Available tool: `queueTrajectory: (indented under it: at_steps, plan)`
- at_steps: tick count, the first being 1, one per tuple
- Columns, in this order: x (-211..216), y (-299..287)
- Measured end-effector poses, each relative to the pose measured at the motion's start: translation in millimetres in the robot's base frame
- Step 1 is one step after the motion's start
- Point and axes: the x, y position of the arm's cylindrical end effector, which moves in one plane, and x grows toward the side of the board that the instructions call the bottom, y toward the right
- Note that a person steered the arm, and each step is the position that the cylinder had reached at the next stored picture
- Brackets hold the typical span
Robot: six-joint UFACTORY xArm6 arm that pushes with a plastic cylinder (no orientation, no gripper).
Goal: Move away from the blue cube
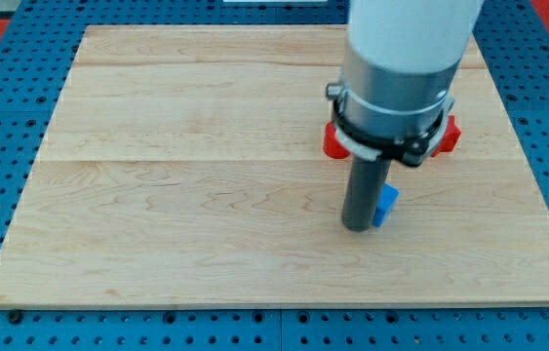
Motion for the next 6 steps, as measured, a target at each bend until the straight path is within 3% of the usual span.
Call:
queueTrajectory:
  at_steps: [2,4,5,6]
  plan:
    - [-10,53]
    - [-45,58]
    - [3,68]
    - [24,70]
